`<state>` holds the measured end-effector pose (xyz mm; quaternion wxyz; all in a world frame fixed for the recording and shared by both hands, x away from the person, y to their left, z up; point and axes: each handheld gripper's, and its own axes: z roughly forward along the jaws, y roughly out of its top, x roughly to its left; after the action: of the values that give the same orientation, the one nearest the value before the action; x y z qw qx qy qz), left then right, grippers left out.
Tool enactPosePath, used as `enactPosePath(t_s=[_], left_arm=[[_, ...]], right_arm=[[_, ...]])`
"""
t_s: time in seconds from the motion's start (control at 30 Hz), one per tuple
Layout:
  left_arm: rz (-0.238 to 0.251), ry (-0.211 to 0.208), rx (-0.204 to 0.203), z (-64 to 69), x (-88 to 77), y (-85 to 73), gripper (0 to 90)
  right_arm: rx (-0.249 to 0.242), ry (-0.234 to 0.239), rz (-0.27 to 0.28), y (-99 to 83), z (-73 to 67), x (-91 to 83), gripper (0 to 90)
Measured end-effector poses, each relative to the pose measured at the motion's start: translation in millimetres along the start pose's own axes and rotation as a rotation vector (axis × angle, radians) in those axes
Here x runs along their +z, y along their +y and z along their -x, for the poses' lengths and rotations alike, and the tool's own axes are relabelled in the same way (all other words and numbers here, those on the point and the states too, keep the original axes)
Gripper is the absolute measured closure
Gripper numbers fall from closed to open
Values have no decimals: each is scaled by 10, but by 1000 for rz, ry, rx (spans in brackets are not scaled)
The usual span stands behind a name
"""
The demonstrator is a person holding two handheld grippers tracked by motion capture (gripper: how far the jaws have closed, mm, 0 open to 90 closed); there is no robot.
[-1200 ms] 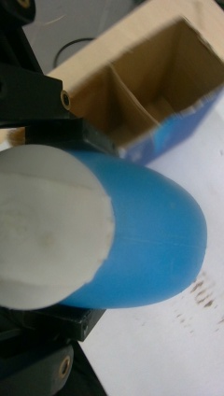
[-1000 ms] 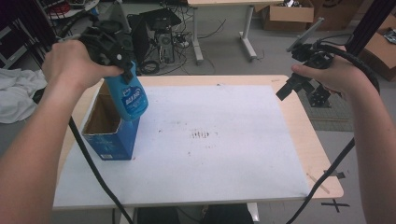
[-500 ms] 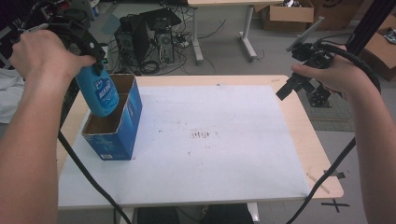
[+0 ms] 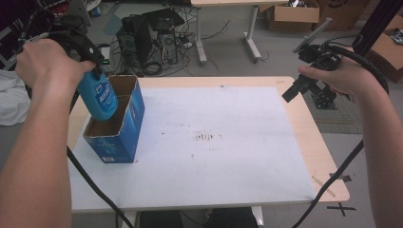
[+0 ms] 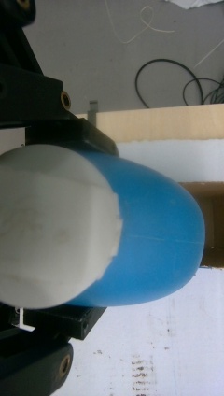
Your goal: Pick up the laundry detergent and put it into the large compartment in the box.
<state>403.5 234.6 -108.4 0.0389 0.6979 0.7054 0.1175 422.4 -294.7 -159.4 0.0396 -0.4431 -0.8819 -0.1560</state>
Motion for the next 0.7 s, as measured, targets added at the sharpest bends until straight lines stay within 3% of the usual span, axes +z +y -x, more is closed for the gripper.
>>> enactPosePath(t_s=[0.1,0.33,0.7], left_arm=[[1,1,-7,-9,80,-6,375],[0,39,17,55,323,-28,374],[-30,18,13,98,768,-81,375]], right_arm=[[0,-1,-3,-1,6,10,168],[0,5,-7,-12,28,38,168],[4,9,-9,-42,75,81,168]])
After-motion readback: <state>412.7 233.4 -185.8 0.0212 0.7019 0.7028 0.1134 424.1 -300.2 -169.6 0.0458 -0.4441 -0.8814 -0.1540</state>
